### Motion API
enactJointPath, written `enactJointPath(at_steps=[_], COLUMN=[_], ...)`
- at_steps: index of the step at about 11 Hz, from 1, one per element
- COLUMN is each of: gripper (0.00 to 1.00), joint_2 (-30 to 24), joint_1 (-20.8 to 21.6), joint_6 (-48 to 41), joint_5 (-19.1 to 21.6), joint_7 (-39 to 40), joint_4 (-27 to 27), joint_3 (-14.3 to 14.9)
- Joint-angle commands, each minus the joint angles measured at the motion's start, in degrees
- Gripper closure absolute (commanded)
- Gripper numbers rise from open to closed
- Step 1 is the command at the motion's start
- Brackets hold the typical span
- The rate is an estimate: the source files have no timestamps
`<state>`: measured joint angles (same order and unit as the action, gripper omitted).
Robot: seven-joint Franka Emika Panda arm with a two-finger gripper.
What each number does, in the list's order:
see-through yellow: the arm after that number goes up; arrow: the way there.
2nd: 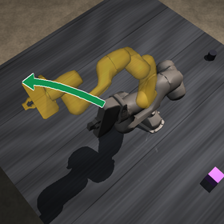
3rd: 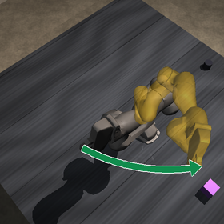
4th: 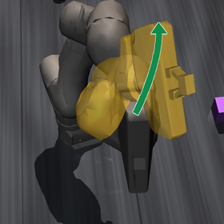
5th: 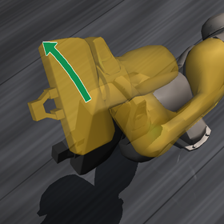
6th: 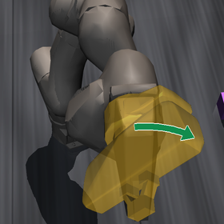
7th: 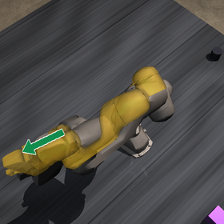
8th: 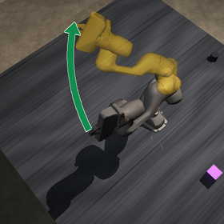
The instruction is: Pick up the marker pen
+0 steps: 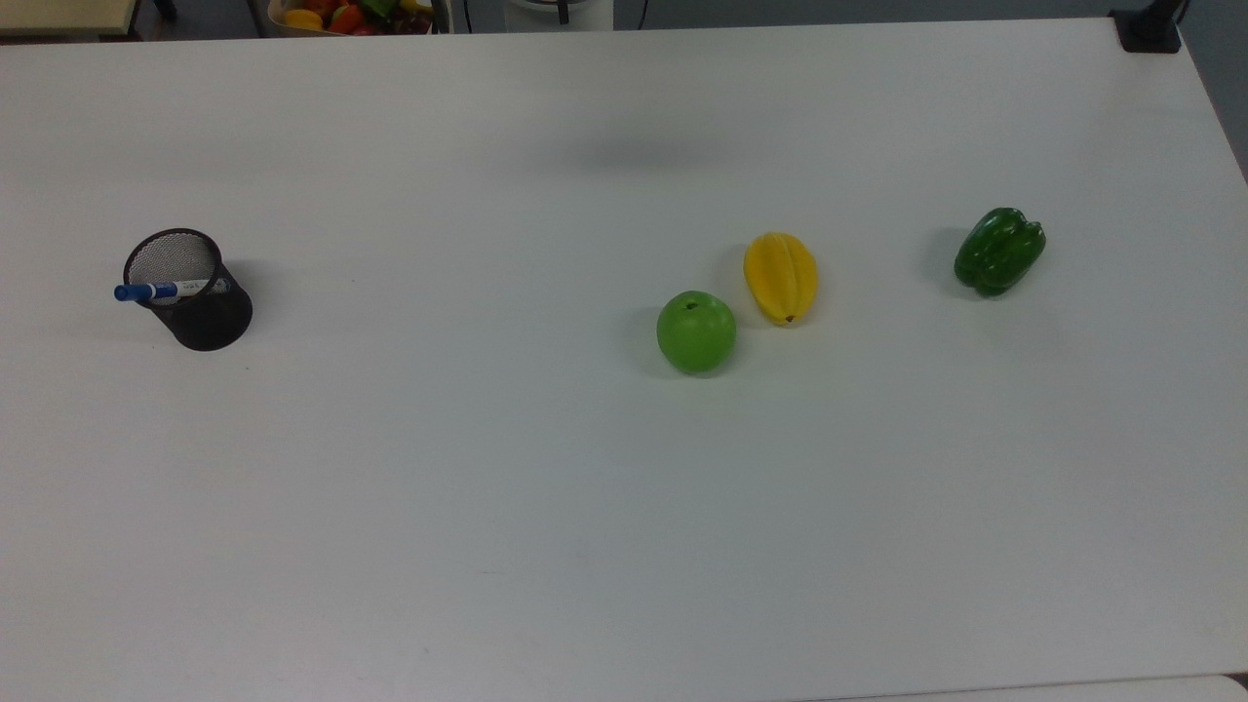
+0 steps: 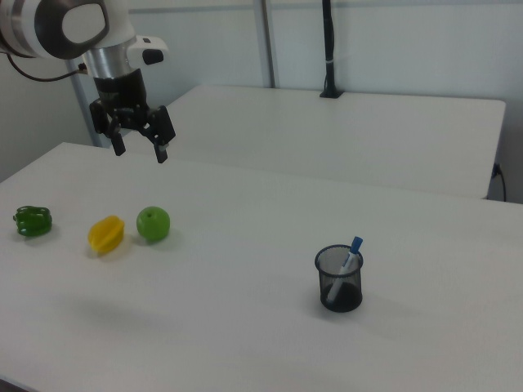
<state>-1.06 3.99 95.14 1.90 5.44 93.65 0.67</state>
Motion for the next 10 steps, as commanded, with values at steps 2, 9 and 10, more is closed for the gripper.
enactJointPath(at_steps=[2,9,10], gripper=[0.00,0.00,0.00], joint_2=[-1.9,-2.1,-2.5], joint_1=[1.2,1.1,1.1], joint_6=[1.6,1.5,1.5], joint_5=[-0.8,-0.7,-0.6], joint_7=[0.5,0.4,0.4], joint_4=[2.3,2.3,2.3], joint_3=[1.1,1.1,1.4])
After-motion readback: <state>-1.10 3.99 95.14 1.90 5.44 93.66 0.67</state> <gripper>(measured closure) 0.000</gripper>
